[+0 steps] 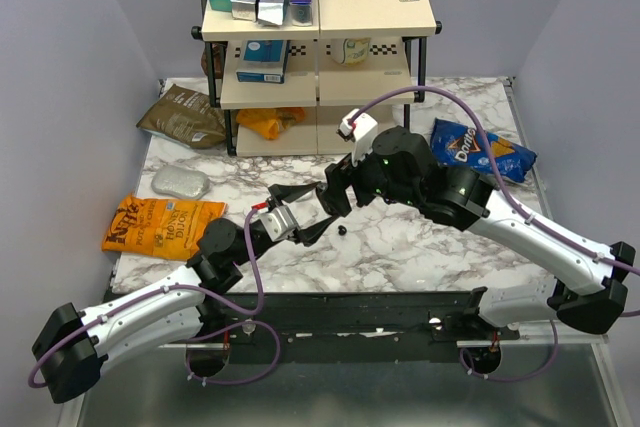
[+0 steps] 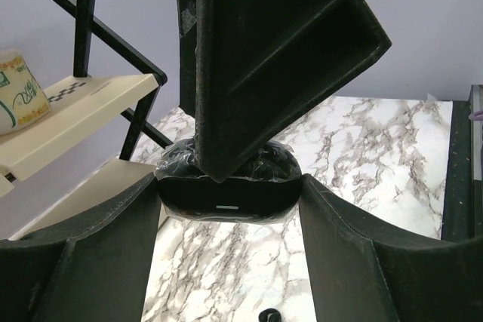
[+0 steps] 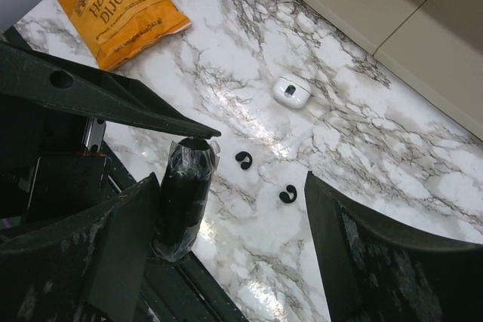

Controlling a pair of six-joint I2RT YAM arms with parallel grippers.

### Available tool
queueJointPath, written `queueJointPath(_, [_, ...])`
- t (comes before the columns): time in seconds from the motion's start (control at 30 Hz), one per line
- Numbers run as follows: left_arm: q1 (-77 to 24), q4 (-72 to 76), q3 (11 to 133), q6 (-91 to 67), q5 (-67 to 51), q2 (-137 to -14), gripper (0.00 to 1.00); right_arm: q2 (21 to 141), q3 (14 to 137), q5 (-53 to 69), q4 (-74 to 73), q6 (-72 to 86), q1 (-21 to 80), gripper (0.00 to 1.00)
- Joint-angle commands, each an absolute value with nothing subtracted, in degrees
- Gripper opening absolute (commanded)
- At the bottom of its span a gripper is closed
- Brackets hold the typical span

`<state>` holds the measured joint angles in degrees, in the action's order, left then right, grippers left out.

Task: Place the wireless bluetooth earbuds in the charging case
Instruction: Open the charging case, then adjust the charging case.

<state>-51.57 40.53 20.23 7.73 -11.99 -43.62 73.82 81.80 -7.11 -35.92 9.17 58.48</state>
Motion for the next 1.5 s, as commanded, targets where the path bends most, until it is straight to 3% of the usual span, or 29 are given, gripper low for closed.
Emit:
queueJointPath(0.0, [-52.0, 41.4, 21.5, 9.0, -10.8, -42.9, 0.0, 72.2, 81.5, -9.9, -37.7, 9.2, 58.4, 0.85])
queueJointPath(0.33, [-52.1, 41.3, 21.4, 9.2, -9.9, -43.2, 0.0, 70.5, 80.9, -11.1, -37.5, 9.3, 58.4, 0.85])
queueJointPath(0.83, [-52.1, 41.9, 22.0, 8.7, -9.1, -43.7, 0.0, 69.8, 78.8, -3.6, -31.0, 11.8, 58.4, 0.8])
queueJointPath(1.07, [-52.1, 42.1, 21.7, 8.5, -9.0, -42.6, 0.0, 72.0, 78.8, -6.5, -31.7, 12.7, 58.4, 0.6])
queueJointPath(1.33, [-52.1, 42.2, 21.4, 8.3, -8.7, -42.0, 0.0, 72.9, 78.5, -8.8, -32.2, 12.2, 58.4, 0.45])
queueJointPath(1.47, [-52.1, 42.3, 21.4, 8.3, -8.4, -42.2, 0.0, 72.9, 78.2, -8.8, -32.1, 11.8, 58.4, 0.29])
